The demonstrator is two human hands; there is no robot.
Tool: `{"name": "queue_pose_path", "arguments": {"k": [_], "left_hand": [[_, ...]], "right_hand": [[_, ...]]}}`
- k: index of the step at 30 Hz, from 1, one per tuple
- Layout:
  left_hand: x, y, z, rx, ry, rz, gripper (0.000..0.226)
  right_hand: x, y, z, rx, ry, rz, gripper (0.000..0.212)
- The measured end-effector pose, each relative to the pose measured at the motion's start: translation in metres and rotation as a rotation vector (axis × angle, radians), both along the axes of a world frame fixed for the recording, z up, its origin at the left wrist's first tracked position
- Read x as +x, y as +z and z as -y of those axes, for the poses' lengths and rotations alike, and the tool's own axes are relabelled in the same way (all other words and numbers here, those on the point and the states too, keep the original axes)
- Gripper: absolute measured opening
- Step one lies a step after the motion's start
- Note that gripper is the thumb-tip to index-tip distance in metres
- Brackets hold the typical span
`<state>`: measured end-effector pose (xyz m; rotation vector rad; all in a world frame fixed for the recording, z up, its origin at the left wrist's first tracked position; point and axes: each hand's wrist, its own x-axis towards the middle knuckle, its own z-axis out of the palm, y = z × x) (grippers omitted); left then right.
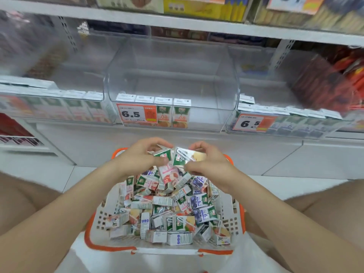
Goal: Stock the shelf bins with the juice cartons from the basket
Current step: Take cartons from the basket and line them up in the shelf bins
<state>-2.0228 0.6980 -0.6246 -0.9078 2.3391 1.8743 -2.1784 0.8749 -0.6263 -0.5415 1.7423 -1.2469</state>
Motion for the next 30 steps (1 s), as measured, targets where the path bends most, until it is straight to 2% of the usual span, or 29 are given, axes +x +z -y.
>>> {"name": "queue_pose_path", "arguments": {"k": [2, 3, 7, 10, 14, 16, 19, 21, 23, 25, 27, 29, 30], "left_hand": [[0.001, 0.016, 0.001, -0.026, 0.024, -0.03, 0.039], [0.001, 0.025, 0.002, -0.048, 0.031, -0.049, 0.041], [0.003, 0.052, 0.008, -0.112, 0.056, -0.109, 0.039], [0.005, 0.065, 0.011, -0.131, 0.081, -0.148, 0.034], [0.003, 0.084, 0.012, -0.219, 0.061, -0.233, 0.035], [-0.003, 0.094, 0.007, -0.226, 0.019, -0.298, 0.035], [-0.014, 0.103, -0.001, -0.231, -0.006, -0.401, 0.033], [-0.021, 0.102, -0.001, -0.225, 0.062, -0.443, 0.032], [-0.027, 0.098, 0.002, -0.22, 0.132, -0.452, 0.03], [-0.036, 0.098, 0.006, -0.284, 0.173, -0.453, 0.03], [-0.045, 0.103, 0.011, -0.388, 0.153, -0.476, 0.028], [-0.053, 0.111, 0.017, -0.433, 0.13, -0.492, 0.032], [-0.056, 0.113, 0.021, -0.434, 0.14, -0.476, 0.037]], "right_hand": [[0.004, 0.011, 0.001, 0.023, 0.094, -0.306, 0.06], [0.006, 0.016, 0.002, 0.022, 0.127, -0.391, 0.062], [0.015, 0.034, 0.008, -0.052, 0.175, -0.534, 0.058], [0.017, 0.056, 0.016, -0.186, 0.105, -0.545, 0.053], [0.012, 0.087, 0.027, -0.362, -0.177, -0.382, 0.047], [0.007, 0.099, 0.033, -0.419, -0.218, -0.338, 0.043], [-0.002, 0.106, 0.043, -0.441, -0.173, -0.418, 0.035], [-0.01, 0.106, 0.049, -0.427, -0.137, -0.488, 0.025], [-0.018, 0.107, 0.054, -0.372, -0.074, -0.639, 0.021], [-0.028, 0.109, 0.064, -0.3, 0.019, -0.722, 0.022], [-0.036, 0.117, 0.074, -0.238, 0.064, -0.694, 0.032], [-0.048, 0.122, 0.081, -0.23, 0.044, -0.703, 0.044], [-0.057, 0.123, 0.083, -0.241, 0.027, -0.709, 0.042]]}}
